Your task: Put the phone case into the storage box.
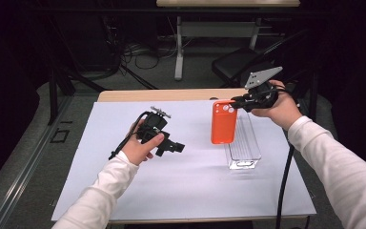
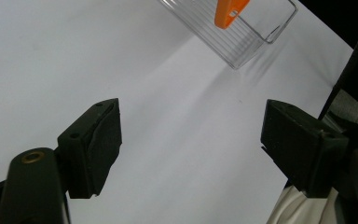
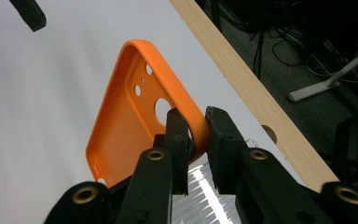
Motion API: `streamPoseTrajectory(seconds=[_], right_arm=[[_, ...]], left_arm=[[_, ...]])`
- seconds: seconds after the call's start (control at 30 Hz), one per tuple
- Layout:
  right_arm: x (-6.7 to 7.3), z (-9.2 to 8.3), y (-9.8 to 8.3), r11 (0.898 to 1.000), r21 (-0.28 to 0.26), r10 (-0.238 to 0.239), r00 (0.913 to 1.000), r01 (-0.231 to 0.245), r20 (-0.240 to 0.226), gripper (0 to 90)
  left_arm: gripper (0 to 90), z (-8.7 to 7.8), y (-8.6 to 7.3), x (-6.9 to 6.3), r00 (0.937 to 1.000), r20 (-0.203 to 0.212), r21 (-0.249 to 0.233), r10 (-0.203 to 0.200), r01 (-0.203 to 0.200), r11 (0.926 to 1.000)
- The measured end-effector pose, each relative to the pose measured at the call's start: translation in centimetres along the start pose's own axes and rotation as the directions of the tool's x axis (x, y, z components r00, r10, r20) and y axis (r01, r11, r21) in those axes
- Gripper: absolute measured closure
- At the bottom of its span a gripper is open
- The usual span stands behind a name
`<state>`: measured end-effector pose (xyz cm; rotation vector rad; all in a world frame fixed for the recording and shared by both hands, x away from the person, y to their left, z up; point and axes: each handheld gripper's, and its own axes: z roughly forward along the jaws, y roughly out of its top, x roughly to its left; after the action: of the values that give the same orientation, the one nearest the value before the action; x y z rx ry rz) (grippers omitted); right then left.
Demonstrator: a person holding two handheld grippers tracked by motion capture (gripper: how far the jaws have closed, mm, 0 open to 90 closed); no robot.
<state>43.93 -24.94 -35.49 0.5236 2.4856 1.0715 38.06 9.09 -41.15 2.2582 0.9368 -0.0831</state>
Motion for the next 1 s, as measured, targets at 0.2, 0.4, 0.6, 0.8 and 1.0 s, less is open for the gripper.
streamPoseTrajectory(seconds=[0.2, 0.4, 0.6, 0.8, 1.0], right_arm=[[-1.4, 0.0, -0.5, 1.0, 0.002, 0.007, 0.9999, -0.007, 0.008, 79.4], [-2.1, 0.0, -1.0, 1.0, 0.008, -0.012, 0.9999, 0.012, 0.01, 79.4], [-3.0, -0.6, -1.0, 1.0, 0.004, -0.014, 0.9989, 0.013, 0.046, 79.5], [-3.8, -0.6, -1.2, 1.0, 0.0, -0.017, 0.9978, 0.017, 0.064, 79.5], [-4.5, -0.2, -1.4, 0.999, 0.013, -0.037, 0.9961, 0.036, 0.081, 79.5]], left_arm=[[19.4, -0.2, -0.5, 0.4, 0.9998, -0.001, -0.013, -0.019, 0.019, 0.9997], [18.6, -0.8, -0.9, 0.6, 0.9997, 0.001, -0.045, -0.026, 0.026, 0.9986], [18.6, -1.7, -1.6, 1.0, 0.9985, -0.03, -0.06, -0.047, 0.045, 0.9972], [18.6, -1.9, -2.7, 1.4, 0.9958, -0.071, -0.071, -0.058, 0.052, 0.9961], [18.6, -1.8, -3.7, 2.0, 0.9927, -0.095, -0.078, -0.075, 0.067, 0.9947]])
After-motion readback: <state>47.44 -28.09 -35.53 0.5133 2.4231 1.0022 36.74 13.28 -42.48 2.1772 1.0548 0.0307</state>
